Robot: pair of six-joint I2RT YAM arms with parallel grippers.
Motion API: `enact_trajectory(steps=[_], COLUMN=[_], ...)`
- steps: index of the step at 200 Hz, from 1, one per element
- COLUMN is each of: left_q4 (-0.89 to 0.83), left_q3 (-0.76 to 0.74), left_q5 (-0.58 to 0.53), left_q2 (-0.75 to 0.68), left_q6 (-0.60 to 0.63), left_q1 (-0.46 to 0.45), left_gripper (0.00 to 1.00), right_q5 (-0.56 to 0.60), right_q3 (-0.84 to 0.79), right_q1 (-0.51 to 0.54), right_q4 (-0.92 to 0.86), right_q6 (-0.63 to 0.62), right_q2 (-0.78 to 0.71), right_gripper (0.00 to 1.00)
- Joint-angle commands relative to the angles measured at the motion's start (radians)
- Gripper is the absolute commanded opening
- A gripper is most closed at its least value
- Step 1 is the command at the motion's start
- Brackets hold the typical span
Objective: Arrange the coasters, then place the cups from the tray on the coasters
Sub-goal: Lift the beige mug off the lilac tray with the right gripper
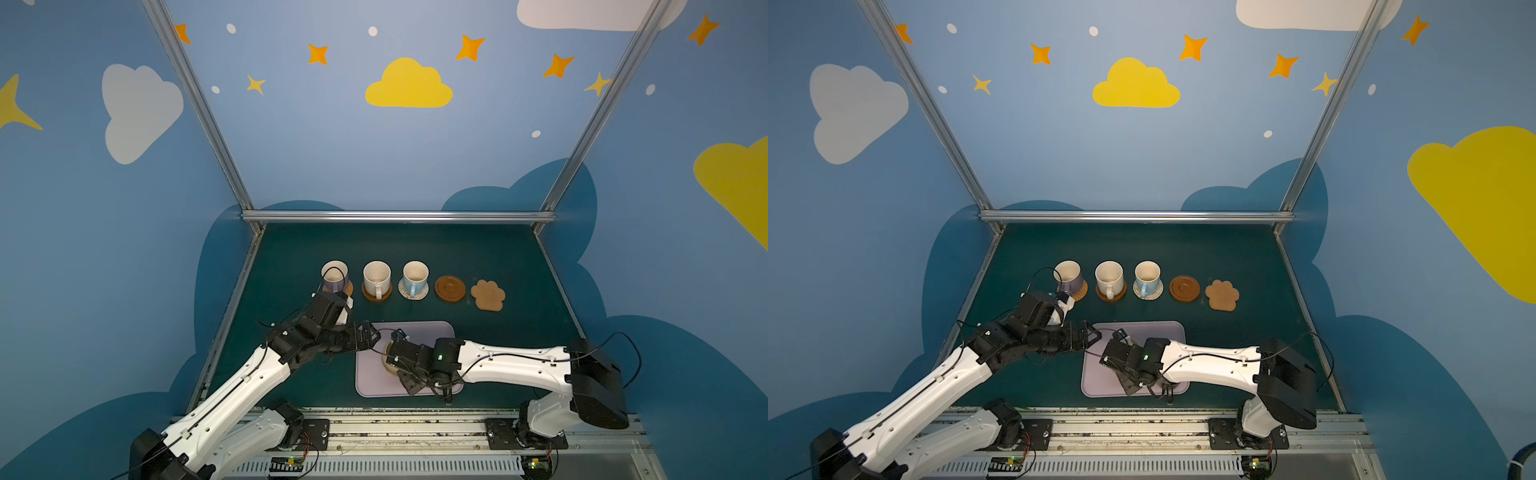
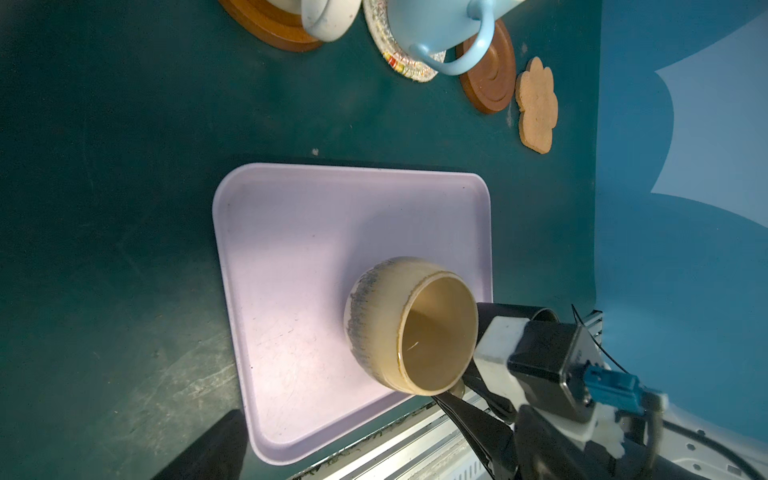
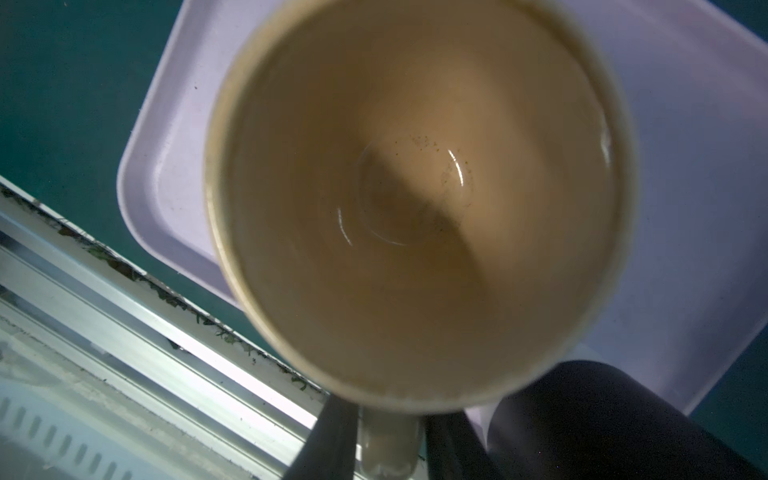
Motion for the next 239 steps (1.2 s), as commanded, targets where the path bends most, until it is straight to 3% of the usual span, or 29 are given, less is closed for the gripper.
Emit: enact_trajectory(steps=[1,31,74,164,239], left_q4=[-0.002,-0.007,-0.033,-0.034,-0.040], left_q3=[-0.002,-0.006,0.000,0.000,0.017], left_q5=[0.001,-0.009,-0.033,-0.026,-0.036], left_q2=[-0.013,-0.017,-0.040,-0.034,-0.073], left_q6=[0.001,0.000,0.007,0.015,0.015], left_q1=[0.006,0.006,0.019,0.025,0.047], left_gripper=[1.00,1.00,1.00,1.00,1.00], right_q5=[0.015,0.010,0.009,0.031,0.056], right_q3=[-0.010,0.004,0.014,0.054,0.104], right_q1=[0.001,0.001,-0.004,-0.004,-0.012], right_q4=[0.029,0.025,0.025,0.002,0.012], right_q6=[-0.011,-0.015,-0.021,-0.029,-0.025], right_q2=[0.024,0.056,0.083,0.106,0.008], right_gripper=[0.37,0.43,0.42,0.02,0.00])
